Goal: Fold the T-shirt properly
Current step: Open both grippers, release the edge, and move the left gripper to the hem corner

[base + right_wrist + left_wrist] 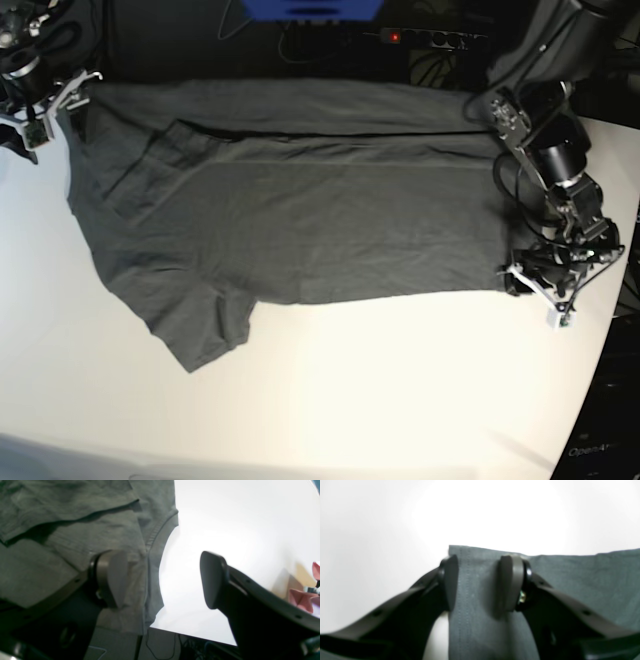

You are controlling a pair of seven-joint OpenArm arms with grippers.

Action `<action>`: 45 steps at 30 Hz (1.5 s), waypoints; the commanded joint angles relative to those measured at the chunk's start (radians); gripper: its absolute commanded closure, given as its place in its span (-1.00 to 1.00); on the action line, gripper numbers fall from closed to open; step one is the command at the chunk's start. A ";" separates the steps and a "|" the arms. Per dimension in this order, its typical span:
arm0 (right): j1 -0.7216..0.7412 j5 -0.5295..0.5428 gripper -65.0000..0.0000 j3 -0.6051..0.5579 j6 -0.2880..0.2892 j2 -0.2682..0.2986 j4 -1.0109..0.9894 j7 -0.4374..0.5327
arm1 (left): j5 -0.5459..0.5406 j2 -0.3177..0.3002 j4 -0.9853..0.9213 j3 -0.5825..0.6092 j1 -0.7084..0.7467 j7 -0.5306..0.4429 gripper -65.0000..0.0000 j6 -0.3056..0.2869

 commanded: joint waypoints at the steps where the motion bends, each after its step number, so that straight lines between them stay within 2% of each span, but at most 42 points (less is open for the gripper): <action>1: -0.007 0.012 -0.36 0.011 -0.008 0.014 0.013 0.015 | -0.004 -0.012 0.017 0.003 -0.023 0.000 0.14 0.002; 5: -0.007 0.012 -0.36 0.009 -0.008 0.014 0.013 0.015 | -0.004 -0.012 0.046 0.003 -0.020 0.030 0.14 0.002; 13: 0.015 0.012 -0.36 0.003 -0.008 0.012 -0.001 0.012 | -0.004 0.037 0.266 0.007 -0.016 0.129 0.14 0.002; 21: 0.015 0.012 -0.36 0.003 -0.008 0.012 -0.001 0.012 | 0.005 0.033 0.261 0.007 -0.017 0.123 0.14 0.002; 25: 0.015 0.012 -0.36 0.003 -0.008 0.012 -0.001 0.012 | 0.005 0.019 0.186 0.006 -0.023 0.122 0.14 0.002; 31: 0.015 0.012 -0.36 0.003 -0.008 0.012 -0.001 0.012 | 0.000 -0.007 0.100 0.004 -0.019 0.065 0.15 0.002; 38: 0.013 0.010 -0.36 0.009 -0.008 -0.014 -0.001 0.011 | -0.001 -0.010 0.096 0.004 -0.014 0.053 0.15 0.002; 45: 0.012 0.010 -0.36 0.009 -0.008 -0.014 -0.001 0.012 | -0.003 -0.009 0.094 0.004 -0.014 0.053 0.15 0.002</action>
